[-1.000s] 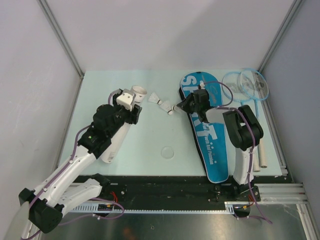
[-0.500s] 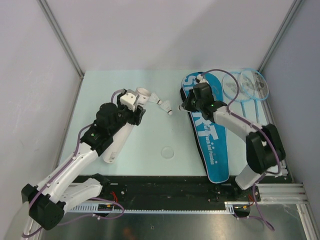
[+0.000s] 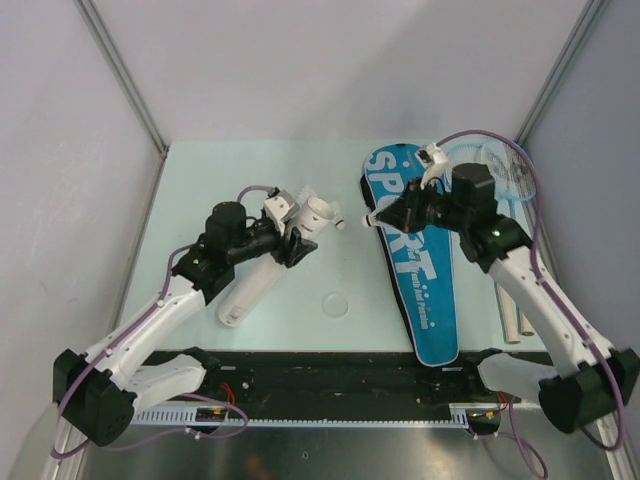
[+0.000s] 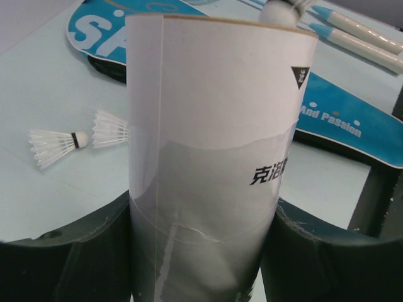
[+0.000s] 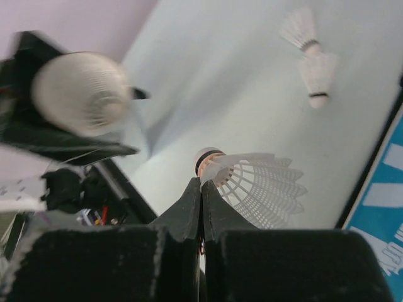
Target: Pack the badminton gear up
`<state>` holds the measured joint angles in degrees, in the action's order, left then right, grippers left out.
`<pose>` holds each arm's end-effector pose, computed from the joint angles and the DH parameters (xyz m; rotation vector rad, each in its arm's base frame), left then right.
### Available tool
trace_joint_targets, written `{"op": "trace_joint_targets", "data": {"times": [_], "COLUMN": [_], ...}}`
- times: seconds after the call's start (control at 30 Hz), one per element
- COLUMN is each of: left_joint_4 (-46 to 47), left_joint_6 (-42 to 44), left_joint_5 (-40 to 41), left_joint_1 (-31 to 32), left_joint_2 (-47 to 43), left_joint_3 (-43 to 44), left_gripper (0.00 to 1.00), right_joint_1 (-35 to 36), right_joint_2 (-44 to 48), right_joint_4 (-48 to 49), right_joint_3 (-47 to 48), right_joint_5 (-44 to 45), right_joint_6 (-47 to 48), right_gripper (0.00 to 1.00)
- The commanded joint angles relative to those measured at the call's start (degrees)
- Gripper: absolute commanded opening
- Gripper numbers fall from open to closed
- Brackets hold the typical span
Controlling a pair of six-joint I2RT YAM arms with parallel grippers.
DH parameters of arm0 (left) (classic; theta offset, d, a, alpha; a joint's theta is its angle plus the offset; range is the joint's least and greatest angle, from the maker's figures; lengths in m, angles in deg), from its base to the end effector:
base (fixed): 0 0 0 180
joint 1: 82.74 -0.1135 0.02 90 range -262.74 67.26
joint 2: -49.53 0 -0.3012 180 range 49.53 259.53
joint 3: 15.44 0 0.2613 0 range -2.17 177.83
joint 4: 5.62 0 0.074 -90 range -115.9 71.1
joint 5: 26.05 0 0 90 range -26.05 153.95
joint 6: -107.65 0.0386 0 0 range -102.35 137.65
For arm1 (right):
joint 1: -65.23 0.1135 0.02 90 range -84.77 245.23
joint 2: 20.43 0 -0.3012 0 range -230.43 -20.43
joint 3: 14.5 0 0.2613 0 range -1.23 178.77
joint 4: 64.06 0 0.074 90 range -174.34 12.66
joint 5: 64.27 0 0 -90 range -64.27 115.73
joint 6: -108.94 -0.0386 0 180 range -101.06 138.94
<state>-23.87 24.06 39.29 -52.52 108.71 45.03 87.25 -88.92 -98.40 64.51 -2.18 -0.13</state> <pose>0.1917 -0.1303 0.3462 0.8757 1.6815 -0.6862 0.2392 0.1162 0.3978 -0.3814 2.0240 0.9380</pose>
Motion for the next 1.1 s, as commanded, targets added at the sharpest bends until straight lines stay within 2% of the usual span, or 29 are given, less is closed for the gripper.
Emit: {"op": "trace_joint_targets", "data": {"times": [0.0,0.33,0.57,0.73,0.83,0.87,0.97,1.07], "left_joint_4": [2.9,2.9,2.6,2.6,2.6,2.7,2.5,2.5], "left_joint_6": [2.4,4.0,4.1,4.1,4.0,3.9,3.8,3.8], "left_joint_5": [-6.3,-9.2,-9.3,-9.8,-9.7,-9.6,-9.9,-9.8], "left_joint_1": [0.3,2.3,2.7,3.0,3.2,3.3,3.6,3.7], "left_joint_2": [0.2,-0.2,0.0,-0.3,-0.1,-0.1,0.1,0.0], "left_joint_3": [1.7,0.8,0.7,0.8,0.7,0.8,0.8,0.9], "left_gripper": [0.3,0.3,0.3,0.3,0.3,0.3,0.3,0.3], "right_joint_1": [0.7,7.9,11.1,13.3,13.3,12.9,11.5,12.0], "right_joint_2": [5.2,-0.2,-1.2,-2.8,-5.4,-6.1,-5.6,-4.5], "right_joint_4": [0.1,-2.8,-5.3,-5.7,-4.6,-3.7,-0.7,2.7], "right_joint_3": [1.5,12.8,15.4,15.8,16.3,16.2,15.6,14.8], "right_joint_5": [-12.4,-6.9,-3.7,-4.4,-10.4,-14.2,-16.0,-15.5], "right_joint_6": [2.3,2.8,4.2,4.1,3.3,2.2,0.0,-2.0], "right_gripper": [0.0,0.0,0.0,0.0,0.23,0.39,0.67,0.78]}}
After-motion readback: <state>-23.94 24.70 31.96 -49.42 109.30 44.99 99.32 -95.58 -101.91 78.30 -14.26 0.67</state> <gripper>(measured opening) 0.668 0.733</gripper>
